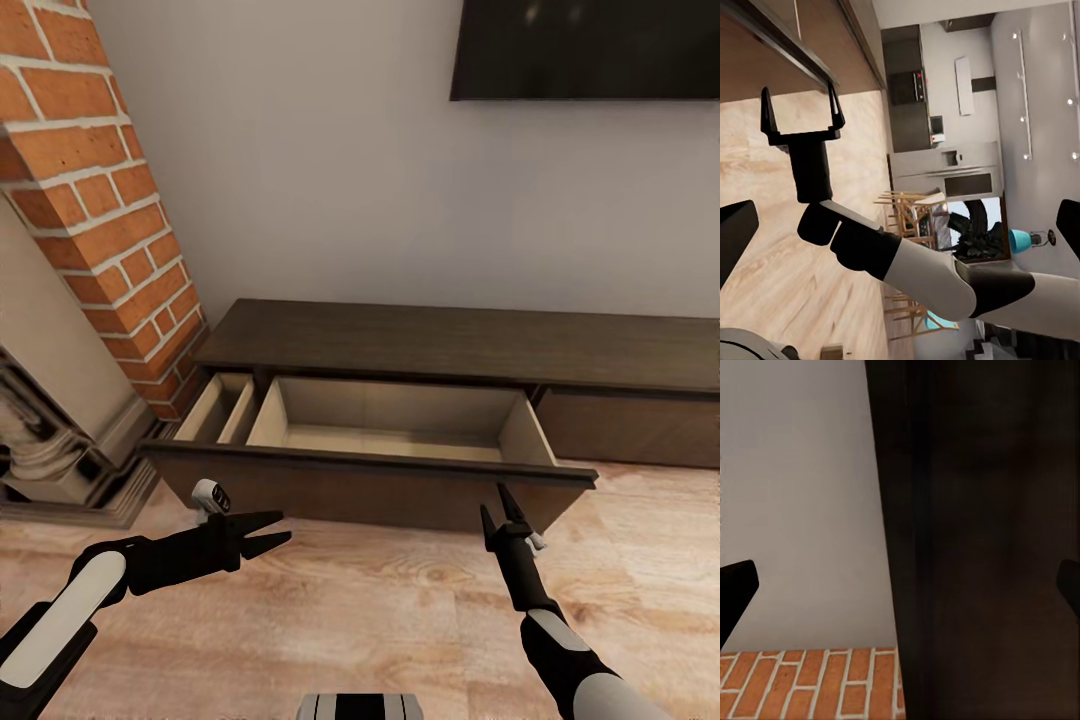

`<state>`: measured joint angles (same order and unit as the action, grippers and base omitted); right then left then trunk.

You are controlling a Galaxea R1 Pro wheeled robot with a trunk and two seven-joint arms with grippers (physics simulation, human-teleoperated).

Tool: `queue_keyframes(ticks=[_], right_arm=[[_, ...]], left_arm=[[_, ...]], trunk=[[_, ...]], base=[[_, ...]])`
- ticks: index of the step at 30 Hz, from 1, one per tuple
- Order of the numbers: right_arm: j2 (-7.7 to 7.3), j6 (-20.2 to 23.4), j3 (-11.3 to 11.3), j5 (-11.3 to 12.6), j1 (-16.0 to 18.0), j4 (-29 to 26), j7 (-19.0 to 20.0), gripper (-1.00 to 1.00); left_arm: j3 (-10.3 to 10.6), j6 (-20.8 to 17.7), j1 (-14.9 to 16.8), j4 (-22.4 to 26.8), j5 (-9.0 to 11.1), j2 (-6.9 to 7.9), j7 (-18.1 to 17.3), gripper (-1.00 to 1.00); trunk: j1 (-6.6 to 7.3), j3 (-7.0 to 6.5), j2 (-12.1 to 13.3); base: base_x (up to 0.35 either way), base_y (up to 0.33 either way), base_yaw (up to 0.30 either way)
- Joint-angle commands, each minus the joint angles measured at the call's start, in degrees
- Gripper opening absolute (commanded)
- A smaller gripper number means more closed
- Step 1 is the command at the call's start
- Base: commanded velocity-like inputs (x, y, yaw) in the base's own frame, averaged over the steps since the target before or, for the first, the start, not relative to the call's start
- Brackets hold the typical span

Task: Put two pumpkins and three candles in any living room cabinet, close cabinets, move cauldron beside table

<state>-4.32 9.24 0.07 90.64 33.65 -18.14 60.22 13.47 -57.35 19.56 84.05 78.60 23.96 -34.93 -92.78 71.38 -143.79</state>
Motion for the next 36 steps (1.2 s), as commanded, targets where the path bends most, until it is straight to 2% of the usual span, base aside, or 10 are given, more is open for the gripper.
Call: queue_keyframes(ticks=[1,9,12,17,28,32,36], right_arm=[[0.00,0.60,0.02,0.39,0.04,0.03,0.17,1.00],[-0.07,0.80,0.02,0.29,0.01,0.11,-0.50,1.00],[-0.07,0.95,0.08,0.12,0.03,0.05,-2.64,1.00],[-0.08,1.58,0.17,0.05,0.01,0.09,-4.10,1.00],[-0.08,11.53,0.75,-0.31,0.02,-0.15,-12.10,1.00],[-0.08,14.49,3.83,-0.37,0.03,-0.39,-15.73,1.00],[-0.24,17.77,8.37,-0.33,0.02,-0.48,-18.25,1.00]], left_arm=[[0.06,-0.13,0.04,-0.03,-0.03,0.04,-0.23,1.00],[0.06,-0.13,0.04,-0.02,-0.05,0.04,-0.23,1.00],[0.06,-0.13,0.04,-0.02,-0.06,0.04,-0.23,1.00],[0.06,-0.11,0.04,-0.09,-0.10,0.04,-0.23,1.00],[0.06,-0.05,0.04,-0.11,-0.19,0.04,-0.23,1.00],[0.06,-0.05,0.04,-0.16,-0.16,0.06,-0.23,1.00],[-0.01,-0.05,0.04,-0.31,-0.13,0.12,-0.23,1.00]], trunk=[[0.02,0.04,-0.02],[0.02,0.04,-0.02],[0.02,0.04,-0.02],[0.02,0.04,-0.02],[0.02,0.04,-0.02],[0.02,0.04,-0.02],[0.02,0.04,-0.02]], base=[[-0.039,0.000,0.000],[-0.084,0.000,0.000],[-0.139,0.000,0.000],[-0.091,0.000,0.000],[-0.145,0.000,0.000],[-0.066,0.000,0.000],[-0.010,0.000,0.000]])
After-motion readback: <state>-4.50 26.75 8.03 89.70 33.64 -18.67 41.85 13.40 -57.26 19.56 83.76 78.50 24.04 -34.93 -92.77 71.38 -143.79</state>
